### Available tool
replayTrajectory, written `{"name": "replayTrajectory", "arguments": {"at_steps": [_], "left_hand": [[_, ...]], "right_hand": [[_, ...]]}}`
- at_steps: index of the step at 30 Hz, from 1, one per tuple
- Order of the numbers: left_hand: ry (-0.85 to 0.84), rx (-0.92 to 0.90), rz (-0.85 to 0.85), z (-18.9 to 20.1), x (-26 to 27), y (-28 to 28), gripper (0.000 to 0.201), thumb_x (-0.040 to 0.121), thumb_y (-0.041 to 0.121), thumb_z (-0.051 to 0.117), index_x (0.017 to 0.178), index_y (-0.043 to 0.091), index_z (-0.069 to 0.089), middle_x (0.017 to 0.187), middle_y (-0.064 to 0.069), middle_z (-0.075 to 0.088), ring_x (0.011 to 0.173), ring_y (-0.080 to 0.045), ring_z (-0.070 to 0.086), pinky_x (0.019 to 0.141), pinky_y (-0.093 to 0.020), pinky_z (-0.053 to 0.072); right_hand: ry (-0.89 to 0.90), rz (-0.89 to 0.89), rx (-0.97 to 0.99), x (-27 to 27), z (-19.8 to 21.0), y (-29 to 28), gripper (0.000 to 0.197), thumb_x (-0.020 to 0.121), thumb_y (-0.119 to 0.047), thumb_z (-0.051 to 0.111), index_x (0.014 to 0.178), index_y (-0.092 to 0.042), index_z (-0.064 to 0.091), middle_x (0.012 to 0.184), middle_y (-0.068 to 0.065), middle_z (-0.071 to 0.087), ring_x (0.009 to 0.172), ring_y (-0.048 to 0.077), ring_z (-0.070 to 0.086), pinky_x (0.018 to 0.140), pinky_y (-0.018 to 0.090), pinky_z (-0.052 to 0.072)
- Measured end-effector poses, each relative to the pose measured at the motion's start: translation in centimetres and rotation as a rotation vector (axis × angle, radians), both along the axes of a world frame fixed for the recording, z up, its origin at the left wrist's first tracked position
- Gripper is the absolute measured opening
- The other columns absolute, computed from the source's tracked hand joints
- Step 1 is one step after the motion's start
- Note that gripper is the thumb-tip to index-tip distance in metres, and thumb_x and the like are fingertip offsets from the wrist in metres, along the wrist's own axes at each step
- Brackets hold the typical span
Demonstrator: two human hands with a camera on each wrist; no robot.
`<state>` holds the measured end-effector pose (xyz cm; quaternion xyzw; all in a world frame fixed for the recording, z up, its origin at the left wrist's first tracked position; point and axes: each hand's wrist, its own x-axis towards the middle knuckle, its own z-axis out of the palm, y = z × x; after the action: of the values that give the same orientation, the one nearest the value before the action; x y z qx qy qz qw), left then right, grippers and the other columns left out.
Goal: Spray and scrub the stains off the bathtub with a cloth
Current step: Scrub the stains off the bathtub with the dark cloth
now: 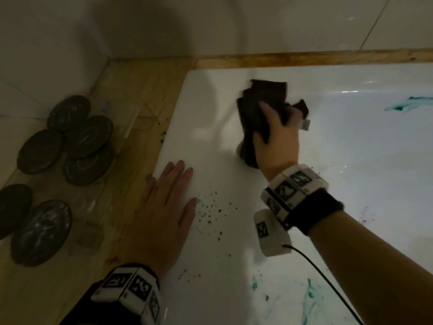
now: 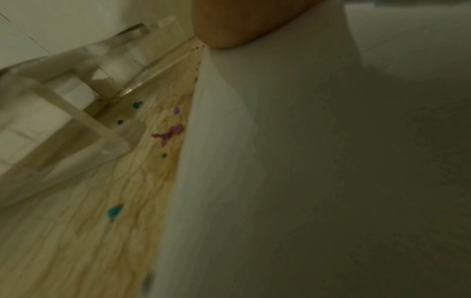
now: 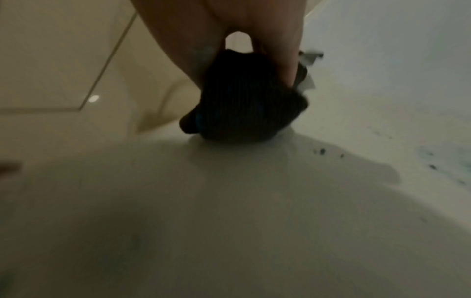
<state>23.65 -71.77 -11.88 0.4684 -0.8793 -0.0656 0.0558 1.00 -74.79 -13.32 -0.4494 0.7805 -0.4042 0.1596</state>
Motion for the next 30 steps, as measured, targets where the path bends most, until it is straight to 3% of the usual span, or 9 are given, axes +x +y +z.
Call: {"name": "replayTrajectory", "arguments": {"at_steps": [3,7,11,14,17,21,23,25,30], "left_hand": [[0.01,-0.007,0.003,-0.1,0.0,0.0,0.053,0.097,0.039,0.02,0.146,0.019,0.026,0.153,0.004,0.023,0.142,-0.009,0.016,0.115,-0.037,0.016],[0.031,-0.017,-0.001,0.0,0.0,0.0,0.052,0.097,0.035,0.022,0.145,0.017,0.03,0.152,0.002,0.026,0.141,-0.011,0.019,0.113,-0.039,0.018],[0.038,-0.031,-0.01,-0.1,-0.1,-0.1,0.05,0.098,0.033,0.023,0.145,0.018,0.028,0.152,0.002,0.026,0.141,-0.01,0.018,0.113,-0.038,0.017],[0.046,-0.048,-0.003,-0.3,0.0,0.0,0.049,0.098,0.029,0.023,0.145,0.016,0.03,0.151,0.0,0.028,0.14,-0.011,0.02,0.114,-0.037,0.017],[0.067,-0.06,-0.011,-0.5,0.1,-0.1,0.048,0.099,0.026,0.021,0.144,0.015,0.031,0.151,-0.001,0.029,0.14,-0.012,0.022,0.114,-0.039,0.02],[0.08,-0.061,-0.008,-0.7,0.2,-0.2,0.047,0.098,0.023,0.023,0.145,0.016,0.028,0.151,0.001,0.027,0.14,-0.011,0.02,0.115,-0.04,0.019],[0.083,-0.064,-0.007,-0.6,0.2,-0.1,0.048,0.098,0.023,0.022,0.145,0.016,0.028,0.151,0.001,0.027,0.141,-0.011,0.02,0.115,-0.041,0.02],[0.079,-0.072,-0.009,-0.5,0.1,-0.1,0.047,0.098,0.023,0.023,0.145,0.016,0.028,0.151,0.002,0.027,0.141,-0.01,0.019,0.115,-0.04,0.02],[0.088,-0.078,-0.009,-0.7,0.2,-0.1,0.047,0.099,0.023,0.022,0.145,0.017,0.028,0.15,0.002,0.028,0.14,-0.009,0.019,0.115,-0.039,0.018]], "right_hand": [[0.186,0.132,0.018,1.6,-1.3,0.5,0.046,0.091,-0.012,0.053,0.136,-0.019,0.047,0.144,0.021,0.027,0.128,0.039,0.032,0.102,0.043,0.037],[0.102,0.077,0.059,0.5,-2.8,2.4,0.045,0.09,-0.007,0.052,0.134,-0.018,0.049,0.141,0.018,0.03,0.123,0.038,0.039,0.103,0.04,0.036],[-0.056,-0.013,0.097,-0.7,-1.1,2.8,0.047,0.089,-0.009,0.052,0.134,-0.023,0.047,0.136,0.01,0.034,0.116,0.029,0.045,0.101,0.03,0.035],[-0.061,0.115,0.0,2.2,1.0,2.7,0.051,0.091,-0.012,0.05,0.139,-0.024,0.04,0.138,0.012,0.028,0.11,0.022,0.044,0.1,0.021,0.032],[0.141,0.249,0.058,6.2,0.3,2.7,0.055,0.094,-0.016,0.044,0.146,-0.025,0.026,0.144,0.017,0.021,0.121,0.03,0.037,0.1,0.031,0.038],[0.166,0.16,0.179,4.7,-1.6,3.2,0.06,0.095,-0.014,0.044,0.148,-0.025,0.018,0.147,0.017,0.016,0.125,0.033,0.033,0.102,0.037,0.038],[0.13,0.103,0.211,3.1,-2.3,3.7,0.061,0.093,-0.009,0.046,0.147,-0.02,0.021,0.146,0.02,0.018,0.123,0.037,0.036,0.105,0.042,0.037],[0.056,0.07,0.215,2.1,-2.4,4.1,0.056,0.094,-0.01,0.045,0.146,-0.019,0.025,0.144,0.019,0.022,0.122,0.036,0.038,0.105,0.037,0.037],[-0.023,0.113,-0.057,5.3,0.6,5.4,0.048,0.094,-0.009,0.048,0.141,-0.015,0.038,0.14,0.022,0.029,0.115,0.033,0.047,0.1,0.029,0.041]]}}
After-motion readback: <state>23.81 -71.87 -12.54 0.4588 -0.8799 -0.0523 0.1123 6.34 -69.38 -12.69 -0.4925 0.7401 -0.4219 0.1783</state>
